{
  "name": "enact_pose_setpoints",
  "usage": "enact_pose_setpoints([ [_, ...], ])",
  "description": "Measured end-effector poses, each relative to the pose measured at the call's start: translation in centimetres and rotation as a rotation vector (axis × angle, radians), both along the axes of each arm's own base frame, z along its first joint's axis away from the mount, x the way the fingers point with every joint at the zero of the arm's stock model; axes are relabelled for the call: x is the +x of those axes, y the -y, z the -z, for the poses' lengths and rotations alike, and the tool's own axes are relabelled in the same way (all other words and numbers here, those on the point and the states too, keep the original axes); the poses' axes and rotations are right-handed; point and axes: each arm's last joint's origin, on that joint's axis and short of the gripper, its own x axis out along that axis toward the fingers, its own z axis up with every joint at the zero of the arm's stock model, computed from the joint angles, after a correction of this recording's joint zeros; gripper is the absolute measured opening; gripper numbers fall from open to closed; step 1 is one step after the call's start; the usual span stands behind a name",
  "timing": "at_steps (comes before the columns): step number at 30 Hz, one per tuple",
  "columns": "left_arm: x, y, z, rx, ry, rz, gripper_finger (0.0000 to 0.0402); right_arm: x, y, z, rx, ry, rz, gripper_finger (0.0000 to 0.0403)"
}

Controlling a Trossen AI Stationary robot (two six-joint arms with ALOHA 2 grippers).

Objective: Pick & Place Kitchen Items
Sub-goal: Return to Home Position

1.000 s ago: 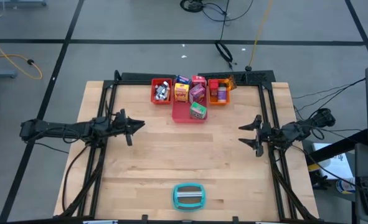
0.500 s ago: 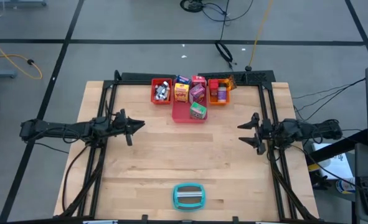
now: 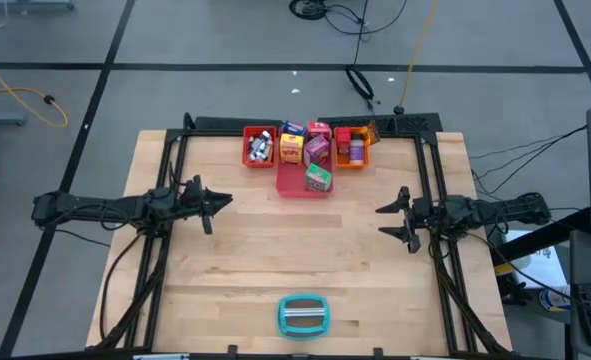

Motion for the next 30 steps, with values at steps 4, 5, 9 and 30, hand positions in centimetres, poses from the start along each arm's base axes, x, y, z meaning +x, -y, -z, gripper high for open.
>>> enact_pose_setpoints([
  [4, 0.0, 0.0, 0.0, 0.0, 0.0, 0.0, 0.0051, 0.0, 0.0, 0.2, -0.002, -0.009, 0.0, 0.0251],
  [5, 0.0, 0.0, 0.0, 0.0, 0.0, 0.0, 0.0051, 0.1, 0.0, 0.2, -0.001, -0.009, -0.001, 0.0251],
  [9, 0.0, 0.0, 0.0, 0.0, 0.0, 0.0, 0.0051, 0.1, 0.0, 0.1, 0.0, 0.005, 0.0, 0.0251],
  [30, 0.0, 0.0, 0.0, 0.0, 0.0, 0.0, 0.0051, 0.0, 0.0, -2.1, 0.037, 0.233, 0.004, 0.0251],
])
